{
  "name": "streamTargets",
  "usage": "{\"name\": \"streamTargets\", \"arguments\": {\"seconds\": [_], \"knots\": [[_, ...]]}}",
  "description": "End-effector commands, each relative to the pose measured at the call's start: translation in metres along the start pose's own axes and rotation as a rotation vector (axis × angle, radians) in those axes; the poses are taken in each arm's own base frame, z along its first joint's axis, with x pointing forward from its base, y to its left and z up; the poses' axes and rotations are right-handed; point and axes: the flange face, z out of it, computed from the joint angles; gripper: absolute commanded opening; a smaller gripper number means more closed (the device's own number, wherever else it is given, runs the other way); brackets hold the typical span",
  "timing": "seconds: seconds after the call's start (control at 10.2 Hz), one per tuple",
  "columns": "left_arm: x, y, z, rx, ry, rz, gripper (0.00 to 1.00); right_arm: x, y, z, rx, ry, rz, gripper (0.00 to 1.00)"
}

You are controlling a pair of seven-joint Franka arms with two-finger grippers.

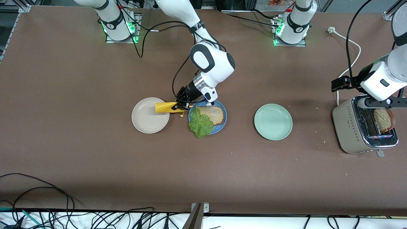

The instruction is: Make sandwich in blue plate with both arms

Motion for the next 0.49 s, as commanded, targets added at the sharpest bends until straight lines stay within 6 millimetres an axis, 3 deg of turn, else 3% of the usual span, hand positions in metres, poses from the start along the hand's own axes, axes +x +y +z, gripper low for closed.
{"name": "streamTargets", "arguments": {"seconds": [0.0,0.2,0.39], "knots": [[0.002,-0.005,-0.008,-0.016,0.009,0.008,1.0,-0.018,0.018,-0.007,0.001,0.009,0.018,0.07],[0.0,-0.014,-0.028,-0.008,0.053,-0.004,1.0,-0.044,0.038,-0.009,0.101,0.092,0.041,0.05],[-0.001,-0.054,-0.032,-0.022,0.062,-0.067,1.0,-0.083,0.068,-0.003,0.214,0.199,0.059,0.05]]}}
